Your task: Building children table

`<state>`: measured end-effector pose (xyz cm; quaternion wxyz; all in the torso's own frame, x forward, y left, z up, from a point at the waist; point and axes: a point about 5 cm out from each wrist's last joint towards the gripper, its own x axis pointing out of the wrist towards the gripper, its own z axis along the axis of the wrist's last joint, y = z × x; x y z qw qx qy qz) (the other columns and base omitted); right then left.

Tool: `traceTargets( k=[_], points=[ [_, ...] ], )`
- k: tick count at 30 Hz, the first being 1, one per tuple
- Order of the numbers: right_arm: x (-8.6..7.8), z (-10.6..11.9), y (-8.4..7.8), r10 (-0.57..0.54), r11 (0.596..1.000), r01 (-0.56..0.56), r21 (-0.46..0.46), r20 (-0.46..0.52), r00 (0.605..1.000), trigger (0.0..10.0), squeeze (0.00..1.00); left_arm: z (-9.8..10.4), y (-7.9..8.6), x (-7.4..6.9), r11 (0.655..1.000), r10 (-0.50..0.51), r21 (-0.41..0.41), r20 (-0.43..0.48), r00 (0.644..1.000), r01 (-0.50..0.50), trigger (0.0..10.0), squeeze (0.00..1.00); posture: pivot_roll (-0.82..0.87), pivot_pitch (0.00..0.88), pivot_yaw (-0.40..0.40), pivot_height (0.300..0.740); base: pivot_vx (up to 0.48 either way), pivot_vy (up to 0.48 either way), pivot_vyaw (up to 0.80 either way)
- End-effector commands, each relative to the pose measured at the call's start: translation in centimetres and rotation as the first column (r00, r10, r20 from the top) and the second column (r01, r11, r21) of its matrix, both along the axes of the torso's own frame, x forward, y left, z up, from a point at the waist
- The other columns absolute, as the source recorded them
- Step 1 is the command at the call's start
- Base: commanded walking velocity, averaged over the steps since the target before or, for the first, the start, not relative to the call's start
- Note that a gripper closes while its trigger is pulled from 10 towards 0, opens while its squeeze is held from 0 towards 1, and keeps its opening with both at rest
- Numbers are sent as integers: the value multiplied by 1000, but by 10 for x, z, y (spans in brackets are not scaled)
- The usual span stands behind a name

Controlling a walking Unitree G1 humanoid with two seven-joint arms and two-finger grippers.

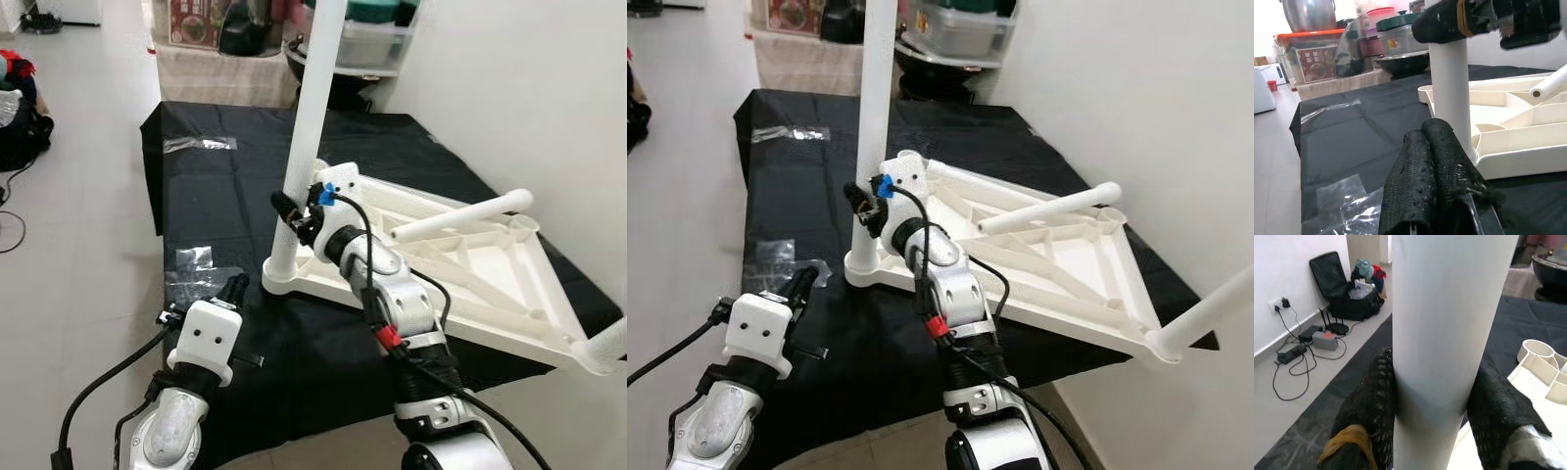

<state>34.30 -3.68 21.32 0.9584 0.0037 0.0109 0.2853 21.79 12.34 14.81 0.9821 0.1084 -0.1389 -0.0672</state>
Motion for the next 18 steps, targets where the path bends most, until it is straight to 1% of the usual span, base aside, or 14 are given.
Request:
traceTargets(
  k=[1,3,4,6,8,9,10,11,12,14,15,16,17,18],
  points=[
    [-22,-11,53,117,990,-110,85,-94,989,10000,0,-4,1,1,1000,0,8,-2,1000,0,10000,0,80,0,-192,740,0,0,0],
    [-24,-6,53,165,977,-152,149,-84,983,10000,0,-5,3,3,1000,1,5,-2,1000,-1,10000,0,76,0,-188,740,0,0,0],
    [-24,-2,51,209,965,-197,175,-55,976,10000,1000,-6,4,4,1000,1,0,-9,1000,-1,10000,0,67,0,-179,740,0,0,0],
    [-24,-2,51,209,965,-197,175,-55,976,10000,1000,-6,4,4,1000,1,0,-9,1000,-1,10000,0,67,0,-179,740,0,0,0],
    [-19,5,35,280,932,-278,234,27,960,10000,1000,-7,6,9,1000,1,-13,-23,1000,-2,10000,0,61,0,-178,740,0,0,0],
    [-19,5,35,280,932,-278,234,27,960,10000,1000,-7,6,9,1000,1,-13,-23,1000,-2,10000,0,61,0,-178,740,0,0,0],
    [-19,6,25,319,913,-324,248,62,946,10000,1000,-8,7,11,1000,5,-26,-25,1000,-6,10000,0,62,0,-180,740,0,0,0],
    [-19,6,25,319,913,-324,248,62,946,10000,1000,-8,7,11,1000,5,-26,-25,1000,-6,10000,0,62,0,-180,740,0,0,0],
    [-17,6,11,332,910,-344,231,89,939,10000,1000,-7,8,14,999,10,-45,-33,999,-12,10000,0,61,0,-183,740,0,0,0],
    [-18,2,-25,366,907,-377,188,93,926,10000,1000,-8,12,19,996,37,-85,-44,998,-41,10000,0,43,0,-178,740,0,0,0],
    [-19,0,-37,371,909,-381,168,91,924,10000,1000,-8,13,21,994,47,-99,-49,998,-52,10000,0,39,0,-176,740,0,0,0],
    [-22,-2,-48,383,910,-392,137,86,919,10000,1000,-8,15,22,993,53,-103,-52,997,-58,10000,0,28,0,-169,740,0,0,0],
    [-22,-2,-48,383,910,-392,137,86,919,10000,1000,-8,15,22,993,53,-103,-52,997,-58,10000,0,28,0,-169,740,0,0,0],
    [-25,-6,-57,394,910,-400,110,76,916,10000,1000,-8,16,23,993,55,-105,-53,997,-60,10000,0,20,0,-164,740,0,0,0]
  ],
)
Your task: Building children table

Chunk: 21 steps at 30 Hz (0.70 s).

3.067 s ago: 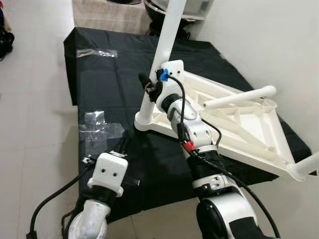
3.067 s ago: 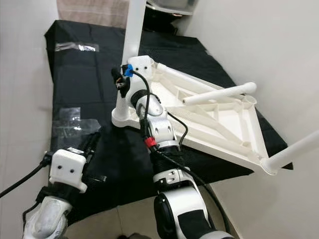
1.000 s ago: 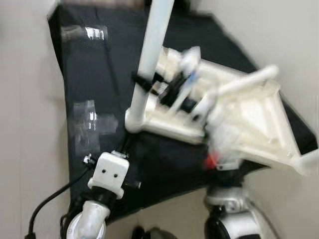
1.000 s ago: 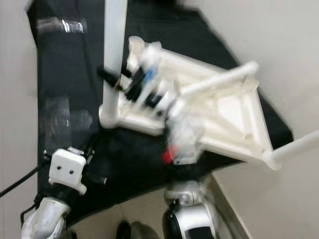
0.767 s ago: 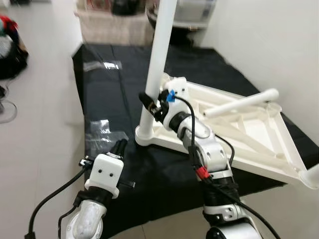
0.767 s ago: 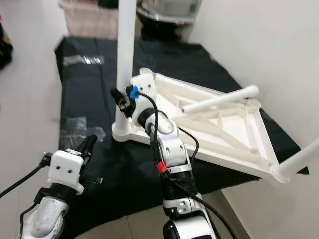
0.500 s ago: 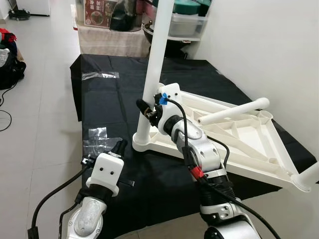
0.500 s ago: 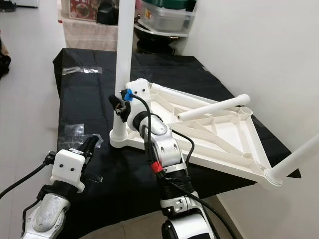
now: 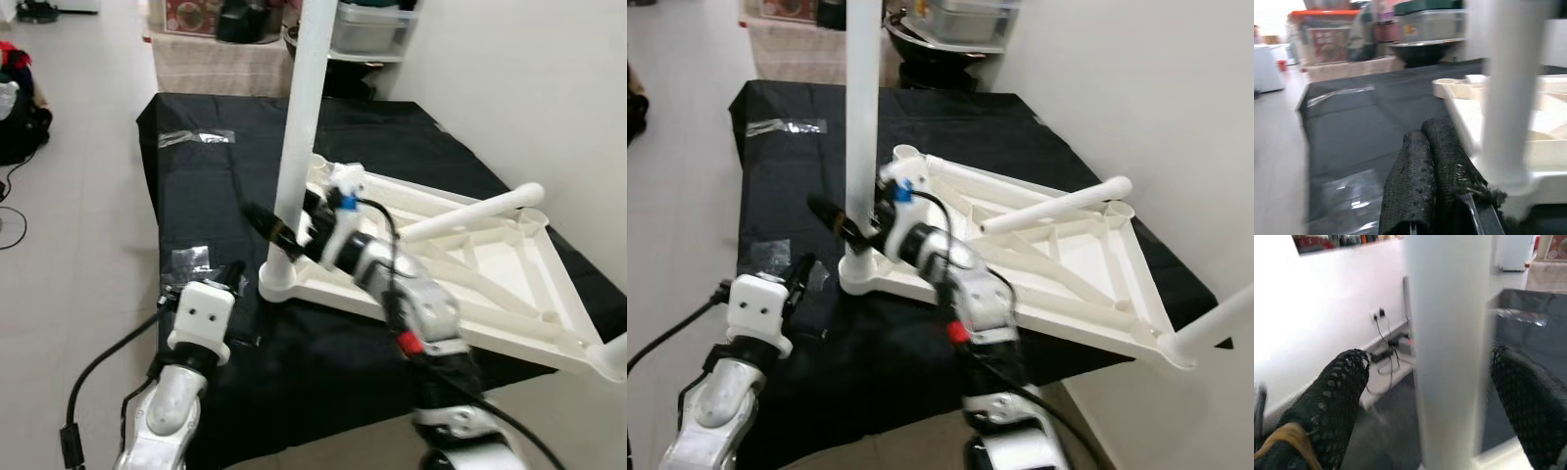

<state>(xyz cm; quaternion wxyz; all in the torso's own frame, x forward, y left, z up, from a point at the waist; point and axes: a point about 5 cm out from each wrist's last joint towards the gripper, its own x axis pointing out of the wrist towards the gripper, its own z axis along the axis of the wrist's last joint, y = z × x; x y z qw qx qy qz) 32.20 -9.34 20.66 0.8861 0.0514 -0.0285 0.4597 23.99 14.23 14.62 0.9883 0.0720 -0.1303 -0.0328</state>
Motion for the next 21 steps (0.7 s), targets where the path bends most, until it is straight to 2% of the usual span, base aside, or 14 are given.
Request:
traceTargets(
  k=[1,3,4,5,10,12,13,14,15,20,21],
  points=[
    [-4,1,0,33,999,-33,5,5,999,10000,1000,-6,-3,1,1000,-4,-27,-33,999,3,10000,0,20,0,-164,740,0,0,0],
    [-14,-10,-17,79,993,-80,-84,-9,997,10000,1000,-6,-1,4,1000,-2,-27,-39,999,1,10000,0,11,0,-150,740,0,0,0],
    [-14,-10,-17,79,993,-80,-84,-9,997,10000,1000,-6,-1,4,1000,-2,-27,-39,999,1,10000,0,11,0,-150,740,0,0,0],
    [-20,-28,-39,46,979,-50,-196,-26,999,10000,1000,-7,0,8,1000,-4,-15,-60,998,3,10000,0,-2,0,-136,740,0,0,0],
    [-20,-38,-50,2,974,-10,-226,-34,999,10000,1000,-9,1,11,1000,-5,-2,-77,997,5,10000,0,-7,0,-130,740,0,0,0],
    [-17,-52,-67,-133,956,115,-270,-50,990,10000,1000,-10,-2,13,1000,-1,11,-88,996,2,10000,0,-15,0,-127,740,0,0,0],
    [-16,-60,-75,-213,940,186,-284,-67,975,10000,812,-9,-3,14,1000,4,13,-92,996,-3,10000,0,-15,0,-126,740,0,0,0],
    [-17,-67,-80,-280,924,245,-293,-82,957,10000,337,-9,-3,13,1000,10,14,-95,995,-8,10000,0,-16,0,-125,740,0,0,0],
    [-19,-73,-82,-324,912,285,-295,-94,941,10000,12,-9,-3,12,1000,15,14,-101,995,-13,10000,0,-17,0,-125,740,0,0,0],
    [-25,-80,-80,-361,904,319,-284,-112,926,10000,0,-11,-1,10,1000,20,12,-115,993,-19,10000,0,-23,0,-118,740,0,-130,0],
    [-38,-85,-66,-349,922,311,-231,-149,925,10000,0,-16,-3,2,1000,-16,19,-151,988,20,10000,0,-30,0,-104,740,0,-469,0]
  ],
)
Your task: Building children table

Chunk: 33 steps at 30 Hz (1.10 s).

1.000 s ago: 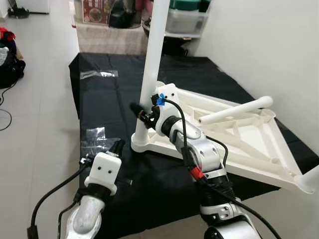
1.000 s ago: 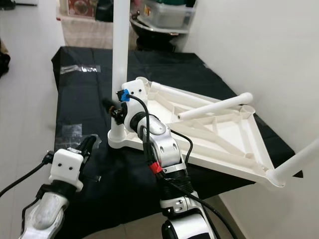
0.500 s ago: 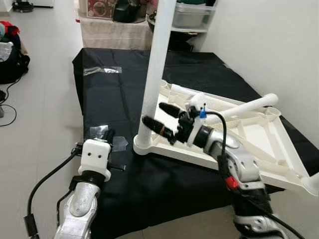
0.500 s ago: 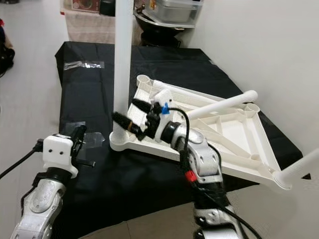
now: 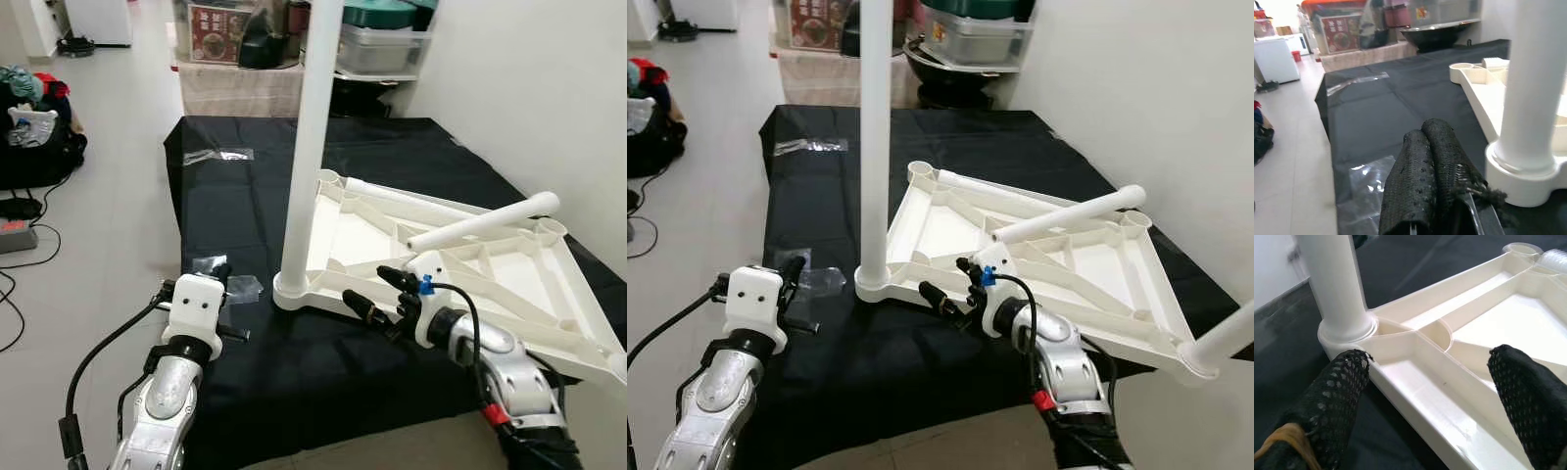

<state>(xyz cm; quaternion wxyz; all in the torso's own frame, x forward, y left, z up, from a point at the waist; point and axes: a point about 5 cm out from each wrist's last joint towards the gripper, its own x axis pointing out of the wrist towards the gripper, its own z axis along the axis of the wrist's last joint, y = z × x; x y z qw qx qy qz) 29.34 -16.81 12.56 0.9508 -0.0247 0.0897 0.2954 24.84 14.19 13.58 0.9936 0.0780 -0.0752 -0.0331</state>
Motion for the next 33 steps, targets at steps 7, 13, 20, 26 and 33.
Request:
traceTargets(
  k=[7,13,20,26,33],
  points=[
    [-18,-2,25,94,990,-94,107,4,996,10000,0,-8,-4,-8,997,-79,-13,-66,995,78,10000,0,-39,0,-86,740,0,-469,0],
    [-23,7,28,200,974,-204,97,48,979,10000,0,-6,0,-5,996,-87,-15,-73,993,86,10000,0,-46,0,-76,740,0,-469,0],
    [-39,13,27,386,918,-388,81,40,921,10000,0,-3,1,-5,996,-92,-18,-72,993,91,10000,0,-45,0,-70,740,0,-469,0],
    [-57,21,8,581,814,-579,42,-40,813,10000,0,0,2,-2,996,-90,-26,-72,993,88,10000,0,-46,0,-66,740,0,-469,0],
    [-67,22,-11,653,754,-656,33,-134,745,10000,0,0,2,1,994,-98,-49,-91,991,94,10000,0,-46,0,-63,740,0,-189,0]
  ],
)
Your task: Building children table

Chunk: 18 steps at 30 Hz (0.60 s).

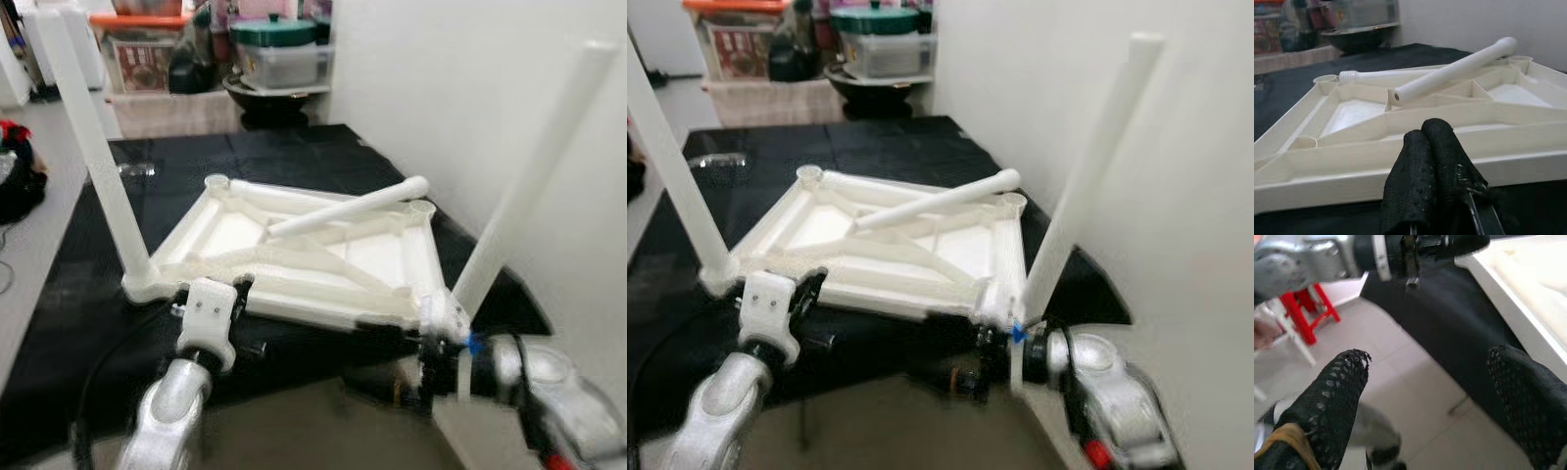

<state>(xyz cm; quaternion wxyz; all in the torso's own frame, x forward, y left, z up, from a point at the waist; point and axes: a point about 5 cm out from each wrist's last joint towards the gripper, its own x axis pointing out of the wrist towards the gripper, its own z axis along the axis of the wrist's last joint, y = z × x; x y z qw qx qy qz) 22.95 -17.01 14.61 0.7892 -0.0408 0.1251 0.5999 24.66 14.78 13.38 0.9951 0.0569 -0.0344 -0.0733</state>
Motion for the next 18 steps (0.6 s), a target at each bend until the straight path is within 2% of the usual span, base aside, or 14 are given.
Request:
traceTargets(
  k=[1,2,5,6,8,10,11,13,14,17,18],
  points=[
    [-3,1,-9,28,999,-28,-21,-31,999,10000,0,2,-4,2,1000,-19,-12,-4,1000,19,10000,0,-46,0,-63,740,0,0,0],
    [-3,1,-9,28,999,-28,-21,-31,999,10000,0,2,-4,2,1000,-19,-12,-4,1000,19,10000,0,-46,0,-63,740,0,0,0],
    [-13,0,-38,92,982,-111,-154,-124,988,10000,0,2,3,3,1000,-3,-13,-10,1000,3,10000,0,-44,0,-66,740,0,0,0],
    [-13,0,-38,92,982,-111,-154,-124,988,10000,0,2,3,3,1000,-3,-13,-10,1000,3,10000,0,-44,0,-66,740,0,0,0],
    [-11,0,-54,70,963,-104,-248,-141,987,10000,0,1,7,3,1000,15,-7,-18,1000,-15,10000,0,-44,0,-67,740,0,0,0],
    [-5,-3,-67,23,933,-63,-355,-116,993,10000,0,0,12,2,999,40,1,-24,999,-40,10000,0,-41,0,-69,740,0,0,0],
    [-5,-3,-67,23,933,-63,-355,-116,993,10000,0,0,12,2,999,40,1,-24,999,-40,10000,0,-41,0,-69,740,0,0,0],
    [7,1,-73,-16,924,-3,-383,-46,999,10000,0,-1,18,2,998,69,7,-35,997,-69,10000,0,-40,0,-68,740,0,0,0],
    [12,5,-68,-21,930,20,-368,2,1000,10000,0,-2,21,2,997,81,9,-42,996,-81,10000,0,-42,0,-68,740,0,0,0],
    [16,7,-65,-23,934,33,-355,33,999,10000,0,-3,23,1,996,88,10,-48,995,-87,10000,0,-45,0,-66,740,0,0,0],
    [20,9,-55,-13,941,41,-337,83,996,10000,0,-4,25,1,995,102,13,-59,993,-101,10000,0,-48,0,-62,740,0,0,0]
  ],
)
